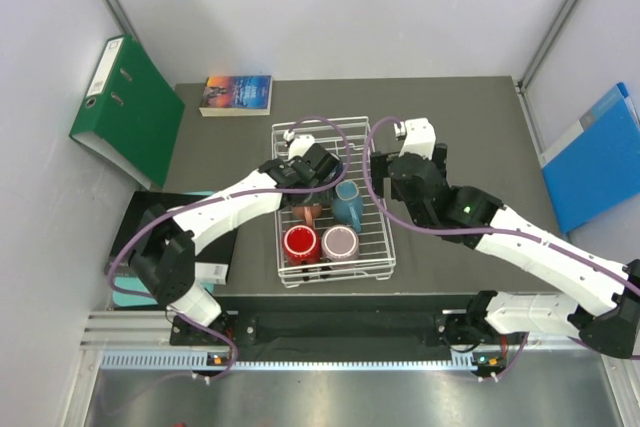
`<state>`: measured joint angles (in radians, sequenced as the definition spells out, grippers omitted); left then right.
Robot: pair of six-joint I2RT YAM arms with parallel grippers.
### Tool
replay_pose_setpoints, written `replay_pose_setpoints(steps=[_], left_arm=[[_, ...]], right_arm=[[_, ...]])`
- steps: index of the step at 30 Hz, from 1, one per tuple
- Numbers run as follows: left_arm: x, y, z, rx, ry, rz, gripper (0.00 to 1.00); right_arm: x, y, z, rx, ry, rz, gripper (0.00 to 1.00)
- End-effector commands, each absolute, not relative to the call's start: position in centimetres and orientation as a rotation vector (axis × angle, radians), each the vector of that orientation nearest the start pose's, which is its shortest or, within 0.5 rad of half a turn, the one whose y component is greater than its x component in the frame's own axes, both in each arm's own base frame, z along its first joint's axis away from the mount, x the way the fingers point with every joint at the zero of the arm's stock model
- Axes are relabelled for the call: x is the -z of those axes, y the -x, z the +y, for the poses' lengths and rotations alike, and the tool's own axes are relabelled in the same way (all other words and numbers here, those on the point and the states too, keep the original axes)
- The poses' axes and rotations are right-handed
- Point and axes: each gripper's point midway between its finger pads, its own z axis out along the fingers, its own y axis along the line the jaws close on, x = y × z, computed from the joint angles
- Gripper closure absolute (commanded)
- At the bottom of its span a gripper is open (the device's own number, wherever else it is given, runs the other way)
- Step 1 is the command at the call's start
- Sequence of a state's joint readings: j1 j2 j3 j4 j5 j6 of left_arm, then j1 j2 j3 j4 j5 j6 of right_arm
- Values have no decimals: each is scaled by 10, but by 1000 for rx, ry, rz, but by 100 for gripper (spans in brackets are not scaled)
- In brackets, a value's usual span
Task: Unload the cups from the dish rack
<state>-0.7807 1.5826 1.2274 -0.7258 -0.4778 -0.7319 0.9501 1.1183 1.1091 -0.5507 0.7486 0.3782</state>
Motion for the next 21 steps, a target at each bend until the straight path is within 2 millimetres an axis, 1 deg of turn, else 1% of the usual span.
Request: replay_pose_setpoints(steps=[1, 4, 7, 8, 10, 11, 12, 13, 14, 15, 20, 21], left_arm=[[-118, -301, -220, 11, 117, 2446, 3], [-114, -298, -218, 11, 120, 2456, 8], [-114, -297, -216, 2, 114, 2455, 23], [-116, -298, -215, 2, 115, 2449, 35], [-117, -298, -214, -5, 105, 2447, 49], [-118, -298, -214, -5, 103, 2444, 55], [-118, -297, -214, -7, 98, 2446, 73], [-120, -298, -214, -6, 90, 2444, 85], [-121, -298, -215, -4, 84, 2444, 95], [-122, -297, -214, -4, 84, 2444, 100], [-135, -299, -212, 8, 79, 2415, 100], [-144, -301, -211, 16, 83, 2391, 100]], right_arm=[[-269, -269, 182, -69, 104, 1948, 0], [-265, -268, 181, -60, 106, 1954, 0], [-263, -268, 182, -58, 109, 1956, 0], [-261, -268, 182, -55, 111, 1959, 0], [-260, -269, 182, -53, 115, 1961, 0], [-260, -269, 183, -50, 117, 1961, 0], [-260, -269, 182, -51, 116, 1960, 0], [-260, -269, 183, -52, 117, 1961, 0], [-258, -269, 183, -48, 120, 1961, 0], [-259, -269, 183, -49, 119, 1960, 0], [-257, -270, 181, -33, 126, 1959, 0], [-258, -270, 181, -30, 128, 1957, 1]])
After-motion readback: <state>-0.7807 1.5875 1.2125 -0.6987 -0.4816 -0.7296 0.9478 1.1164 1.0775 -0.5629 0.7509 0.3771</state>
